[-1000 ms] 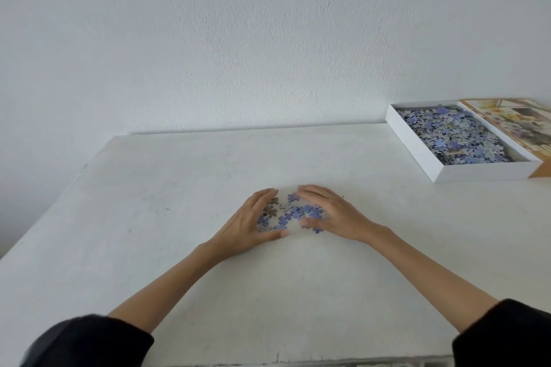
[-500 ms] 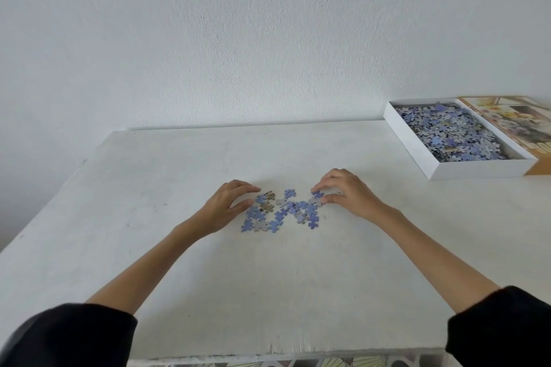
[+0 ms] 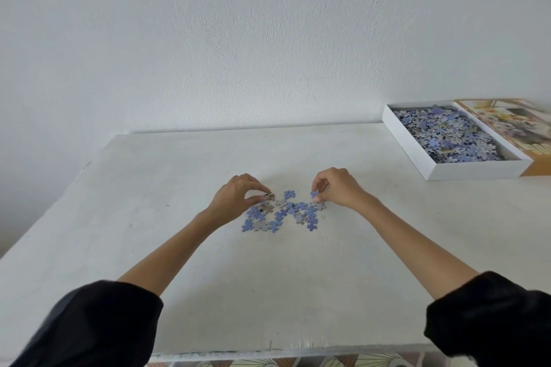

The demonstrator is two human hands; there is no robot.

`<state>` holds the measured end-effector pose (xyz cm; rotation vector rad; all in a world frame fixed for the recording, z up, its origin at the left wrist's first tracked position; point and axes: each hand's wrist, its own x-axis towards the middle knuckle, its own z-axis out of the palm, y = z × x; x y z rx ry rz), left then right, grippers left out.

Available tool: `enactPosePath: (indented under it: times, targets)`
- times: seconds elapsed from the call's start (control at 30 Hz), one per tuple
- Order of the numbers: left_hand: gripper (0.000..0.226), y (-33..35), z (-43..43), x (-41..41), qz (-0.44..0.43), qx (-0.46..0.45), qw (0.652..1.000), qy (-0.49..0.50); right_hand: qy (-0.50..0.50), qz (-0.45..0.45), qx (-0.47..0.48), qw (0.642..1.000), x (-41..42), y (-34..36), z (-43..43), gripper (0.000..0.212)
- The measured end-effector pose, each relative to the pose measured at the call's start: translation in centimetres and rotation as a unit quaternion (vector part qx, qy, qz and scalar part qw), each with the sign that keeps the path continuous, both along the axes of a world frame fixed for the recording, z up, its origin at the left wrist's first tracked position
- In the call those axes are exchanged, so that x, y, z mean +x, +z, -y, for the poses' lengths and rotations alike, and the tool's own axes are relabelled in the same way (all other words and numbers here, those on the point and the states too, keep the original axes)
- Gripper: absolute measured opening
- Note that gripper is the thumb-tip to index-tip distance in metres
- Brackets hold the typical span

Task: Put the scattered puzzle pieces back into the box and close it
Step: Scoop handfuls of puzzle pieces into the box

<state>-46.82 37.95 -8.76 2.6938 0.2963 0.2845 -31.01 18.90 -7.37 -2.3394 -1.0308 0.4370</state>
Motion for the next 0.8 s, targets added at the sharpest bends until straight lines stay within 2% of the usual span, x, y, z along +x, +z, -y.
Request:
enactPosePath:
  times: [0.1, 0.17, 0.2, 0.27, 0.3, 0.37, 0.4, 0.43, 0.47, 0.5, 0.57, 0.6, 0.63, 0.7, 0.8]
  targets:
    - [0.024, 0.1, -0.3, -0.2, 0.000, -0.006, 1.000, 0.012, 0.002, -0.042, 0.041, 0.998, 0.3, 0.1, 0.3, 0.015]
    - [0.026, 0.1, -0.1, -0.4, 0.001, 0.005, 1.000, 0.009, -0.031, -0.154, 0.135, 0.978, 0.0, 0.2, 0.7, 0.012]
    - [0.027, 0.1, 0.0, -0.5, 0.000, 0.015, 1.000, 0.009, -0.046, -0.246, 0.184, 0.950, -0.2, 0.4, 0.9, 0.010]
    - [0.027, 0.2, 0.2, -0.7, -0.001, 0.029, 0.999, 0.016, -0.083, -0.428, 0.258, 0.862, -0.5, 0.6, 1.0, 0.014]
    - [0.027, 0.3, 0.2, -0.7, -0.002, 0.031, 0.999, 0.020, -0.109, -0.485, 0.278, 0.822, -0.6, 0.7, 1.0, 0.020]
    - [0.026, 0.3, 0.1, -0.7, -0.002, 0.030, 0.999, 0.021, -0.150, -0.539, 0.300, 0.773, -0.7, 1.0, 1.1, 0.024]
    - [0.026, 0.2, 0.0, -0.6, -0.005, 0.028, 0.999, 0.020, -0.160, -0.546, 0.303, 0.765, -0.7, 1.0, 1.2, 0.019]
    - [0.025, 0.2, -0.1, -0.6, -0.009, 0.026, 0.999, 0.020, -0.159, -0.538, 0.292, 0.775, -0.8, 1.1, 1.3, 0.014]
    - [0.024, 0.2, -0.2, -0.5, -0.012, 0.023, 0.999, 0.019, -0.155, -0.504, 0.266, 0.807, -0.8, 0.9, 1.4, 0.013]
    - [0.024, 0.2, -0.2, -0.4, -0.011, 0.018, 1.000, 0.018, -0.142, -0.438, 0.227, 0.858, -0.8, 0.7, 1.5, 0.017]
    - [0.024, 0.1, -0.3, -0.3, -0.004, -0.002, 1.000, 0.014, -0.097, -0.234, 0.114, 0.961, -0.8, 0.1, 1.9, 0.023]
    - [0.023, 0.2, -0.4, -0.3, 0.000, -0.018, 1.000, 0.012, -0.058, -0.133, 0.069, 0.987, -0.7, -0.3, 2.1, 0.017]
    - [0.020, 0.2, -0.4, -0.3, 0.005, -0.042, 0.999, 0.011, -0.017, -0.077, 0.040, 0.996, -0.8, -0.5, 2.3, 0.008]
    - [0.016, 0.3, -0.5, -0.3, 0.026, -0.107, 0.994, 0.008, 0.043, -0.040, 0.018, 0.998, -0.7, -0.9, 2.8, 0.017]
    - [0.007, 1.0, -0.1, -0.4, 0.052, -0.211, 0.975, 0.036, 0.041, 0.008, 0.054, 0.998, -0.7, -0.9, 3.0, 0.022]
